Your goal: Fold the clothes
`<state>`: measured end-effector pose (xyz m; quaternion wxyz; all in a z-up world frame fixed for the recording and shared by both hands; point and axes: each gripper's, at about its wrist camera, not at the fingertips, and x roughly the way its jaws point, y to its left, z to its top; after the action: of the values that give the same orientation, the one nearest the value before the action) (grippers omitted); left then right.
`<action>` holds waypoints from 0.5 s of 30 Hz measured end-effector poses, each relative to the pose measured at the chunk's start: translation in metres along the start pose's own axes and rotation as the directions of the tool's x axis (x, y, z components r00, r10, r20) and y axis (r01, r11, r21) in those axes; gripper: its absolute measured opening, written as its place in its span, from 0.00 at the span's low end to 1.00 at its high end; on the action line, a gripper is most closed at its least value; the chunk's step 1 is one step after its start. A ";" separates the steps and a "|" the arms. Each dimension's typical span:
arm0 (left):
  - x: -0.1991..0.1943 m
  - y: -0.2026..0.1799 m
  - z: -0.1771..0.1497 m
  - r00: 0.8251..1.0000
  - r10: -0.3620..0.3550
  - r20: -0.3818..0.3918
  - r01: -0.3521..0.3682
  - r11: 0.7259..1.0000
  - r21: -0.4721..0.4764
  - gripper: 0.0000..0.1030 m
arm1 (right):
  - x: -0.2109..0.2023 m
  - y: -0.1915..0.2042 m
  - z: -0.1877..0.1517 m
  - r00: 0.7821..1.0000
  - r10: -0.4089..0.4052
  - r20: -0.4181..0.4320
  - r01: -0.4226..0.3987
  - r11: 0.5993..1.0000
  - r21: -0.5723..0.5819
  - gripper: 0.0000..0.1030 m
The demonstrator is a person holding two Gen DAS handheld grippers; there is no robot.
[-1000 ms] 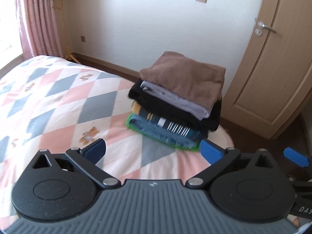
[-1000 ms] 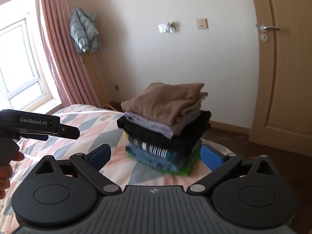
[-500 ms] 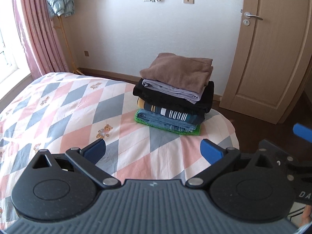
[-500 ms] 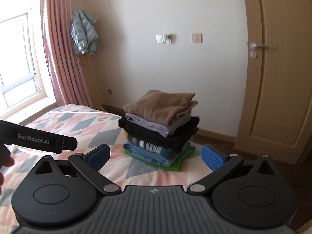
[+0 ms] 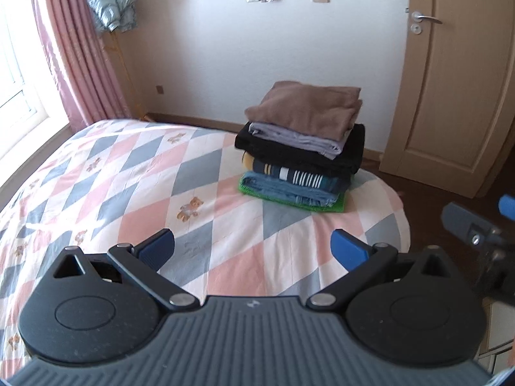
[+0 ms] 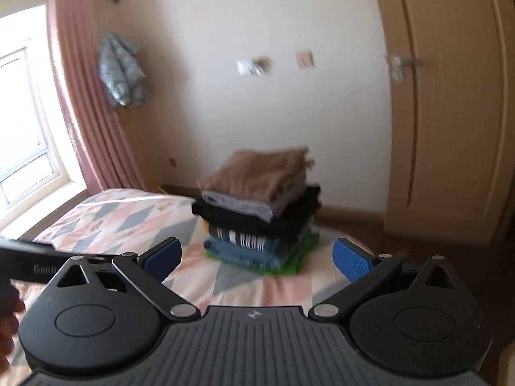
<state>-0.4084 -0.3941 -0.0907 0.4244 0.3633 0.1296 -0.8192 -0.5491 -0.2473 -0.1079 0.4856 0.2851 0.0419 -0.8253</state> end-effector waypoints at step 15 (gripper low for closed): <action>0.063 0.008 0.001 0.993 -0.044 -0.105 0.037 0.997 -0.067 0.99 | 0.051 -0.001 -0.016 0.989 -0.081 -0.123 0.082 0.997 -0.002 1.00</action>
<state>-0.4264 -0.4376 -0.1341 0.4117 0.3898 0.1862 -0.8024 -0.5616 -0.2811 -0.1481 0.4475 0.3343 0.0822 -0.8254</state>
